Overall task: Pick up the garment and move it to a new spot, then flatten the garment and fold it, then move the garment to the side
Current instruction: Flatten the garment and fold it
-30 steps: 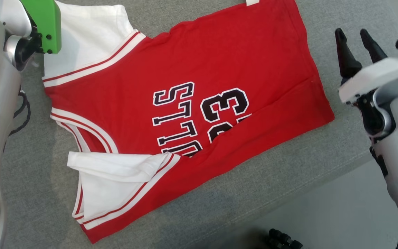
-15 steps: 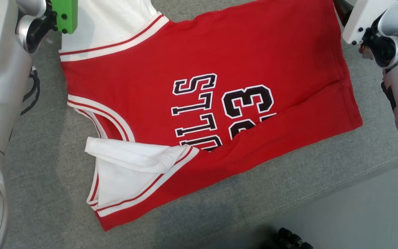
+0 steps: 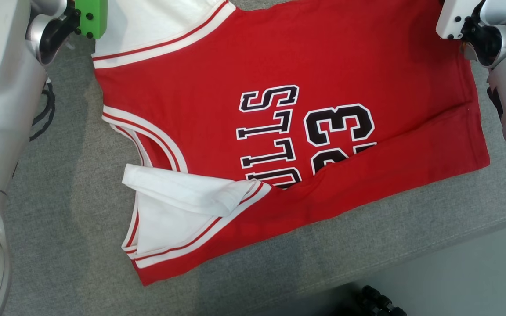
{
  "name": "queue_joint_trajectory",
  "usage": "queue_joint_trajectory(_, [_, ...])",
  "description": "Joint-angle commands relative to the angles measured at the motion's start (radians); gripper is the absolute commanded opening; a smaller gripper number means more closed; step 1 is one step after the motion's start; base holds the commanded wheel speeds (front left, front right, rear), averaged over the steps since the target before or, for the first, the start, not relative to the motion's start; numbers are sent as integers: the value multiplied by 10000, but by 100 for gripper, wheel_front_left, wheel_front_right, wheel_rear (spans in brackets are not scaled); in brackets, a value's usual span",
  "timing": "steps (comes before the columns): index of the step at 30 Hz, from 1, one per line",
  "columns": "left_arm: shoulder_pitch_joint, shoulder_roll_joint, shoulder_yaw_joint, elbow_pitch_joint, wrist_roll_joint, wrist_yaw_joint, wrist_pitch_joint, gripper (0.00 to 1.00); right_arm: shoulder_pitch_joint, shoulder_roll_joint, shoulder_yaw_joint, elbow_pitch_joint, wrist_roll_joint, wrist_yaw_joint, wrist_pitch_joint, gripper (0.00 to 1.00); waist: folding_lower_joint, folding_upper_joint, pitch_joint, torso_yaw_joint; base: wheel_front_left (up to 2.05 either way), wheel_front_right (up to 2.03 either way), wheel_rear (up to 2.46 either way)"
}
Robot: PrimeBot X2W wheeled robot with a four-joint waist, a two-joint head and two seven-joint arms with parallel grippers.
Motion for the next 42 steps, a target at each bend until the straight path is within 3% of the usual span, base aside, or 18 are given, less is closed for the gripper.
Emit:
queue_joint_trajectory(1, [-187,84,-28,3,-57,-22,-10,0,-194,-20,-11,211,-157,-15,-92,17,0,0,27,29,0,0,0])
queue_joint_trajectory(2, [-187,91,-44,7,-81,-22,-25,0,-235,-19,6,313,-207,-15,-136,0,0,0,29,34,0,0,0])
queue_joint_trajectory(10, [-391,209,-170,-56,15,-9,-563,0,-610,-100,-45,570,-377,-15,-898,0,0,0,34,76,0,0,0])
queue_joint_trajectory(19, [-767,286,13,-69,203,114,-2302,0,-721,-249,-127,237,239,-15,-2161,0,0,0,-31,358,0,0,0])
queue_joint_trajectory(24, [-226,241,15,-330,-231,10,-2778,0,-176,-492,209,-180,912,-15,-2167,0,0,0,-305,599,0,0,0])
queue_joint_trajectory(34, [2152,887,-143,-2384,-939,-18,-4264,0,1749,-1622,1056,-1696,2719,-15,-2357,0,0,0,-1177,1169,0,0,0])
queue_joint_trajectory(42, [4212,1606,71,-4393,-1023,856,-5230,0,3280,-2705,1507,-3003,3835,-15,-3206,0,0,0,-1677,1595,0,0,0])
